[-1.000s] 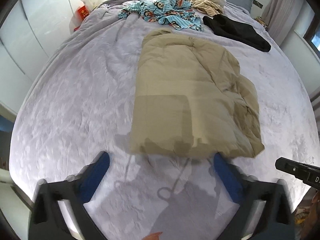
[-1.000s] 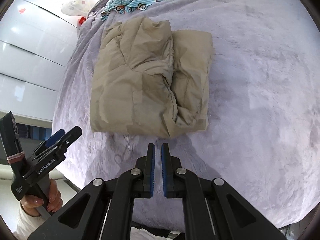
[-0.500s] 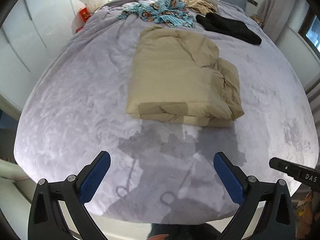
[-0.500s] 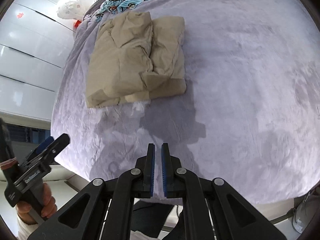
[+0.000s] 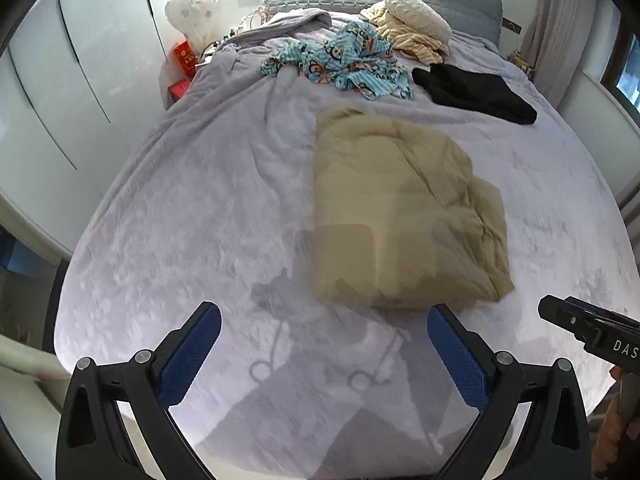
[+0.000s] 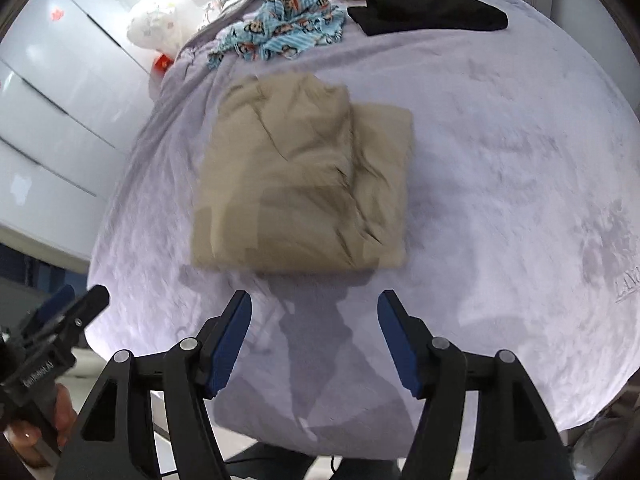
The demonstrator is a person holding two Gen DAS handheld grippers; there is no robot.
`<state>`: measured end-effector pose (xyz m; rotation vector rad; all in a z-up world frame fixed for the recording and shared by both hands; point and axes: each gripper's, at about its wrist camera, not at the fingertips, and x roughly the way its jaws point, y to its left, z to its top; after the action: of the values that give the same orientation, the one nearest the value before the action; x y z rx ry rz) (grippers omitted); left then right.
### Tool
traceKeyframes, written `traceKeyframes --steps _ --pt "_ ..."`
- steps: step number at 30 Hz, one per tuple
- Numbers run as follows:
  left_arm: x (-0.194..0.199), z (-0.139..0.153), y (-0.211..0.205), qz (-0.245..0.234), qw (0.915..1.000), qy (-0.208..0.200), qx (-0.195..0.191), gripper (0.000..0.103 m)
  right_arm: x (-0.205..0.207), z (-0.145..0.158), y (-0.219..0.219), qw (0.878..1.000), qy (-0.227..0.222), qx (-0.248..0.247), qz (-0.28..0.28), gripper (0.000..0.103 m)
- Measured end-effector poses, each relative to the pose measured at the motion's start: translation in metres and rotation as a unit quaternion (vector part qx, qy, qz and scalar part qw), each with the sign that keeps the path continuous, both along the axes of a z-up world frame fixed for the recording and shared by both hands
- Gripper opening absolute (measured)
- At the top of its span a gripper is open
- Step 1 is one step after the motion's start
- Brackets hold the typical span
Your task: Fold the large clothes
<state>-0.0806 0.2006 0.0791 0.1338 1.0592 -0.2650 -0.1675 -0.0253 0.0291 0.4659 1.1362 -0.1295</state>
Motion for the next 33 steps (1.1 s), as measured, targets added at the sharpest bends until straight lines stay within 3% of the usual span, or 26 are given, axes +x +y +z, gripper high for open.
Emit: traceKeyframes --steps 3,5,9,14,22,33 --pt "0.021 0.005 0.004 -0.003 0.9999 -0.007 0.007 0.103 0.022 0.009 0.008 1.000 -0.001 -0.025 -0.014 0.070" --pt "0.034 0.009 0.008 -0.004 0.9999 -0.011 0.005 0.103 0.032 0.015 0.011 0.999 -0.003 -0.043 -0.030 0.082" --pt "0.056 0.014 0.010 -0.013 0.9998 -0.010 -0.009 0.103 0.045 0.030 0.014 0.995 -0.016 -0.077 -0.060 0.087" --pt "0.067 0.021 0.002 -0.018 0.9996 -0.020 -0.007 0.103 0.051 0.041 0.012 0.993 -0.028 -0.080 -0.078 0.088" --pt "0.059 0.032 -0.006 0.022 0.9993 -0.025 -0.015 0.103 0.059 0.046 0.005 0.993 -0.014 -0.101 -0.052 0.088" --pt "0.050 0.038 -0.015 0.030 0.9989 -0.036 0.001 0.103 0.058 0.066 0.005 0.991 -0.029 -0.123 -0.039 0.088"
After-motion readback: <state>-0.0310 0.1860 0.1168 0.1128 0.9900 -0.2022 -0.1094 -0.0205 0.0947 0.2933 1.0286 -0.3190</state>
